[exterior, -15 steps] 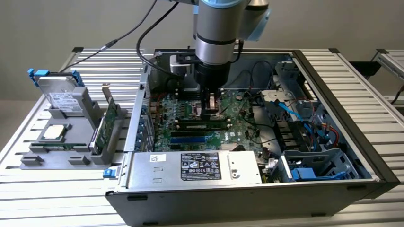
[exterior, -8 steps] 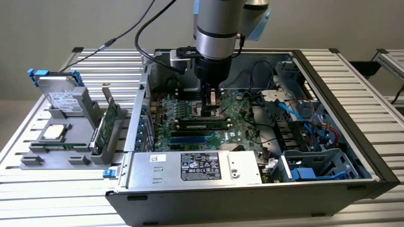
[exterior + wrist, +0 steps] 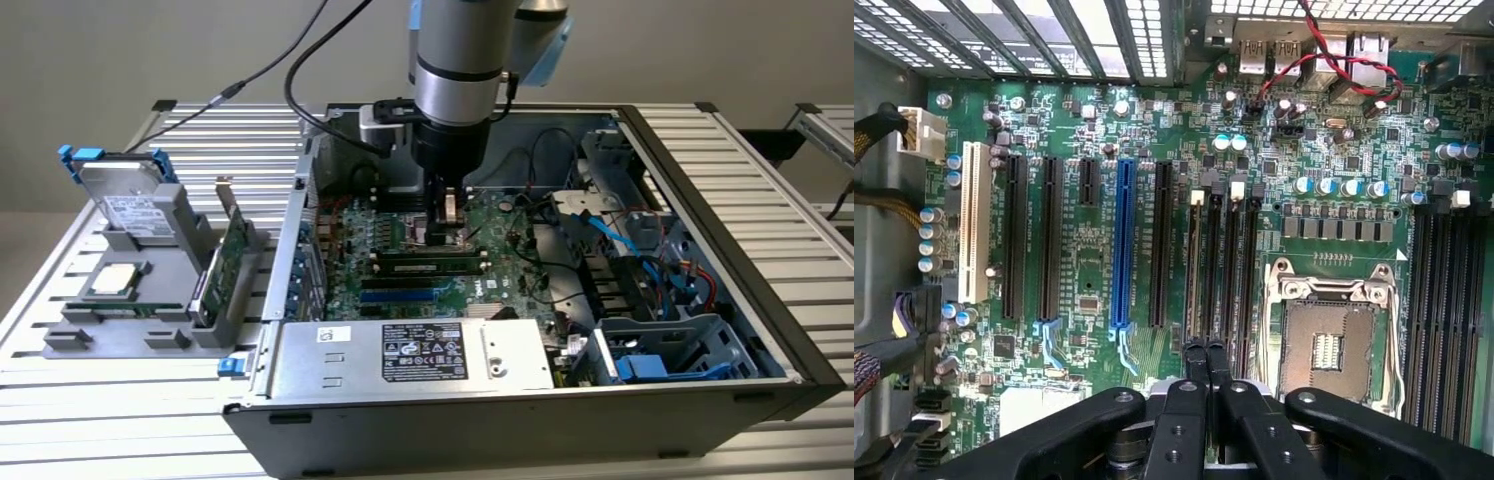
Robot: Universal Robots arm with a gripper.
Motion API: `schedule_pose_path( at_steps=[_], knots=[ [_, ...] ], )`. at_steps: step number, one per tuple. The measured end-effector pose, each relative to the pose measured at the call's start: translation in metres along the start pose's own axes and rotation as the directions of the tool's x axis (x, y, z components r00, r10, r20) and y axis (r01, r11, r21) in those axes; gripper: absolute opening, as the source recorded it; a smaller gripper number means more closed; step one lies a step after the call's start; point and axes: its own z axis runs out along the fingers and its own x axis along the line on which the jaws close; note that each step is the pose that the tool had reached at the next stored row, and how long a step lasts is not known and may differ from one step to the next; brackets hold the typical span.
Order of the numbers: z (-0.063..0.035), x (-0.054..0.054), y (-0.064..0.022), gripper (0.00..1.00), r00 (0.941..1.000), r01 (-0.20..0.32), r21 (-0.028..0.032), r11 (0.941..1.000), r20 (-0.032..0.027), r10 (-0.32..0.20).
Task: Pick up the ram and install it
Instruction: 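Press down the ram until it locks into place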
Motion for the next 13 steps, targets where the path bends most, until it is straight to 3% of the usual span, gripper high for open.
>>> schedule_pose_path(
  at_steps=[9, 13],
  knots=[
    [0.0000, 0.0001, -0.0002, 0.10, 0.9999, 0.001, 0.0006, 1.0000, 0.0145, -0.001],
    [0.0000, 0.0002, -0.0002, 0.10, 0.9998, -0.012, 0.0004, 0.9999, 0.0162, 0.012]
  ],
)
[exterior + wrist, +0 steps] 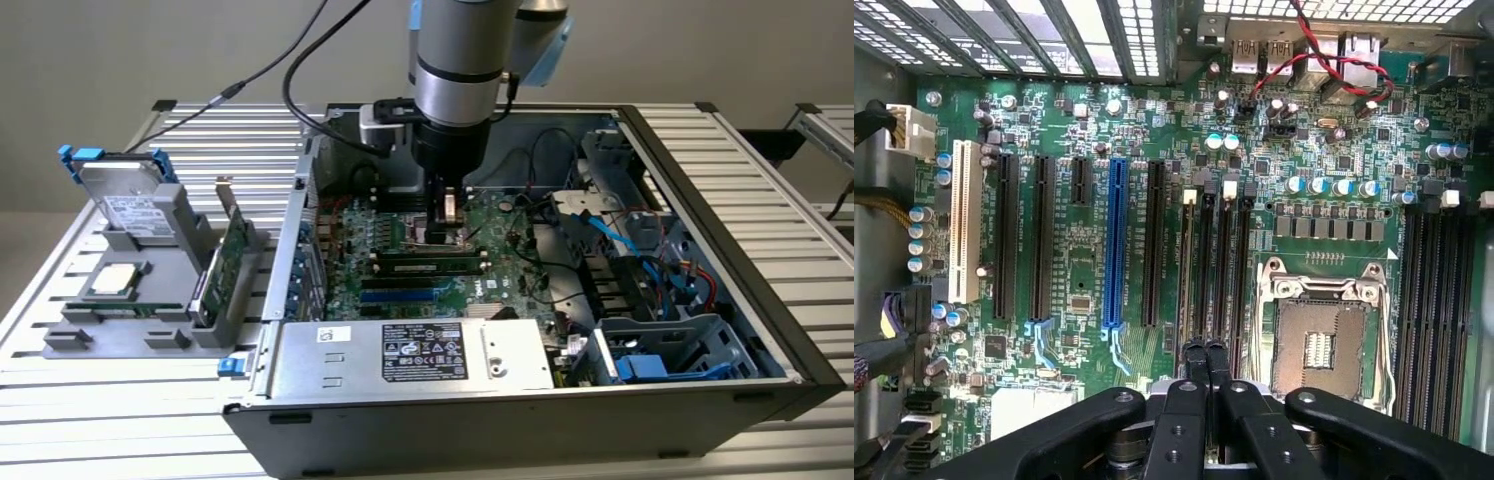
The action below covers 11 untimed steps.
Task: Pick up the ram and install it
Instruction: 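Press down the ram until it locks into place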
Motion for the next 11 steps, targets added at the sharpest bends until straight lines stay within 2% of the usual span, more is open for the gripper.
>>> schedule_pose_path(
  at_steps=[6, 11],
  knots=[
    [0.0000, 0.0000, -0.0001, 0.10, 0.9958, -0.092, -0.0001, 0.9958, 0.0048, 0.092],
    [0.0001, 0.0000, -0.0002, 0.10, 0.9848, -0.174, -0.0005, 0.9848, 0.0086, 0.174]
  ],
)
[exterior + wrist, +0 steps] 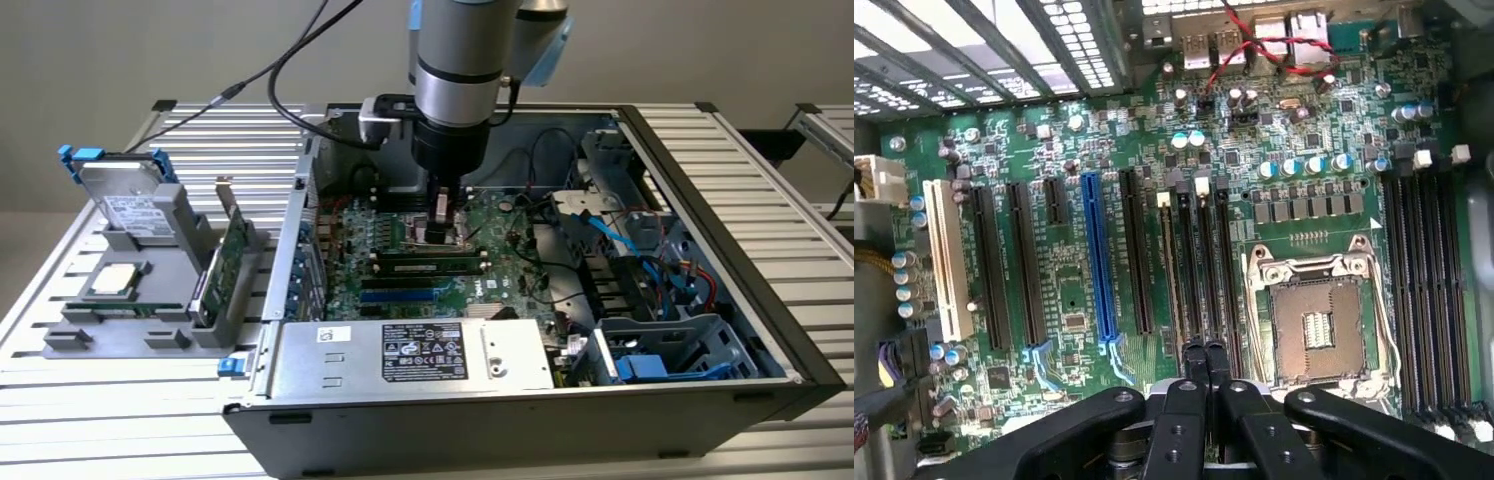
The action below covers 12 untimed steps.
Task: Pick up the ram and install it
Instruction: 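Press down the ram until it locks into place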
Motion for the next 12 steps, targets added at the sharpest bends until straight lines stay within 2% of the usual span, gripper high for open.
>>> schedule_pose_path(
  at_steps=[4, 8, 9, 11, 12],
  knots=[
    [0.0000, 0.0000, -0.0001, 0.10, 0.9978, -0.067, 0.0000, 0.9978, 0.0031, 0.067],
    [0.0001, 0.0000, -0.0001, 0.10, 0.9910, -0.134, -0.0002, 0.9910, 0.0062, 0.134],
    [0.0001, 0.0000, -0.0002, 0.10, 0.9836, -0.180, -0.0004, 0.9836, 0.0084, 0.180],
    [0.0002, 0.0000, -0.0002, 0.10, 0.9767, -0.214, -0.0007, 0.9767, 0.0100, 0.214],
    [0.0003, 0.0000, -0.0002, 0.10, 0.9714, -0.237, -0.0009, 0.9714, 0.0110, 0.237]
  ],
)
